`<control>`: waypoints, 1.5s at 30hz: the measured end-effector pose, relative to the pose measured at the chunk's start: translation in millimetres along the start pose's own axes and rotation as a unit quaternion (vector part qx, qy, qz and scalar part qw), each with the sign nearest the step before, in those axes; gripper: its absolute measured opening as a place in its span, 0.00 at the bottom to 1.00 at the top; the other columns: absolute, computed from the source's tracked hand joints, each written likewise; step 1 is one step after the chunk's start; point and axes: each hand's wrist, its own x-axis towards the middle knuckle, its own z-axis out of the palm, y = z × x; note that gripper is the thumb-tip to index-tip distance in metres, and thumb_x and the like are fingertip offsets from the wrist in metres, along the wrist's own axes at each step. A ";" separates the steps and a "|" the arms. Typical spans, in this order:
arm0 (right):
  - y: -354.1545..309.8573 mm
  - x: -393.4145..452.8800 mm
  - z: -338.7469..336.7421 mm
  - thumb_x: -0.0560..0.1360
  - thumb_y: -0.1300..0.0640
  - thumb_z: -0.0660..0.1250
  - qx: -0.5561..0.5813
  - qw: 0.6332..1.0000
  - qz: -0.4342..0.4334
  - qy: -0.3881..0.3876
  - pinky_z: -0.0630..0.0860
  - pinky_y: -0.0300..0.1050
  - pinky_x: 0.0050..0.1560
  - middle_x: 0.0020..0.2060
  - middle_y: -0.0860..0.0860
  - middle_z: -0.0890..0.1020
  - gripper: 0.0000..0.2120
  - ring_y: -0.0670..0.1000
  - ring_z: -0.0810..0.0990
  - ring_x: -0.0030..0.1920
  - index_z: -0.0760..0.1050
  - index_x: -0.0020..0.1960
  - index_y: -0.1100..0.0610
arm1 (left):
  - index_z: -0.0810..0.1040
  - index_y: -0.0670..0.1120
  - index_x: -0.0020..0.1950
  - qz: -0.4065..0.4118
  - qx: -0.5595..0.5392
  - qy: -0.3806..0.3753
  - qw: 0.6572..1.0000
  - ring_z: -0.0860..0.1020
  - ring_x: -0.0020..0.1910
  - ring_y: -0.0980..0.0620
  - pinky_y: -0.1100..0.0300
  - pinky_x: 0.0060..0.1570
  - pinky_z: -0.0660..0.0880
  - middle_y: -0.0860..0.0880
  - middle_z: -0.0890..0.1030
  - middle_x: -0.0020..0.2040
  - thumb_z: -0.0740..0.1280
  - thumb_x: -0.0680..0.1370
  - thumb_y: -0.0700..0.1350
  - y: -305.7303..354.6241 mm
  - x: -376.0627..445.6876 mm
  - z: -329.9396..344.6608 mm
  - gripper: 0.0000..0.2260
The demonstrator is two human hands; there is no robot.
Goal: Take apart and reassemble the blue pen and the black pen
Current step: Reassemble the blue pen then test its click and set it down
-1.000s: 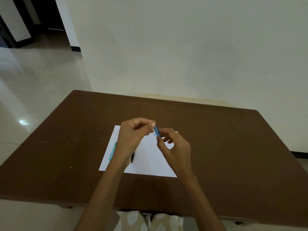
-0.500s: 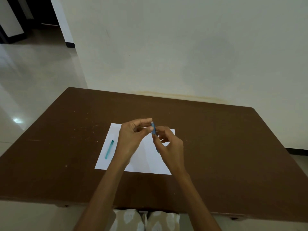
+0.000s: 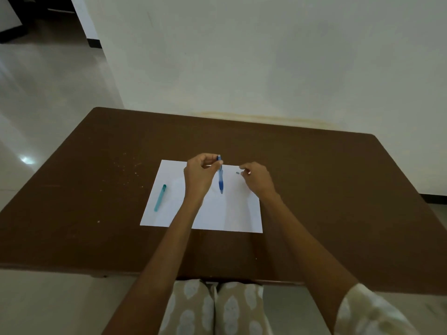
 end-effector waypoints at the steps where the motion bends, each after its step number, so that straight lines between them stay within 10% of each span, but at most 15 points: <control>1: -0.4 4.1 3.7 0.78 0.58 0.62 -0.018 1.000 0.000 -0.013 0.73 0.45 0.59 0.59 0.56 0.79 0.14 0.55 0.78 0.57 0.77 0.61 0.59 | 0.80 0.43 0.53 0.001 0.002 0.000 1.000 0.79 0.46 0.53 0.63 0.49 0.75 0.45 0.82 0.51 0.69 0.74 0.44 -2.2 1.1 2.3 0.10; 9: -6.3 18.9 8.5 0.77 0.57 0.62 -0.047 0.999 0.017 -0.021 0.74 0.39 0.48 0.48 0.57 0.82 0.09 0.53 0.80 0.45 0.79 0.50 0.61 | 0.80 0.43 0.54 -0.005 0.018 -0.015 1.000 0.78 0.46 0.52 0.62 0.50 0.75 0.46 0.82 0.51 0.69 0.74 0.44 -6.9 0.4 6.3 0.10; 19: -65.4 -42.1 -84.3 0.76 0.61 0.66 0.396 0.918 -0.009 -0.020 0.78 0.38 0.48 0.47 0.54 0.83 0.08 0.49 0.81 0.45 0.80 0.53 0.60 | 0.79 0.47 0.53 0.043 -0.011 -0.011 0.999 0.77 0.41 0.57 0.72 0.39 0.70 0.54 0.78 0.46 0.68 0.75 0.45 18.6 -25.8 -7.3 0.08; 45: -100.2 -72.8 -122.7 0.73 0.65 0.69 0.271 0.947 -0.167 -0.049 0.81 0.41 0.45 0.40 0.55 0.82 0.03 0.54 0.84 0.42 0.76 0.45 0.60 | 0.81 0.43 0.50 0.132 0.045 0.007 0.990 0.75 0.40 0.54 0.73 0.38 0.69 0.46 0.81 0.49 0.70 0.73 0.43 47.5 -58.0 -31.7 0.08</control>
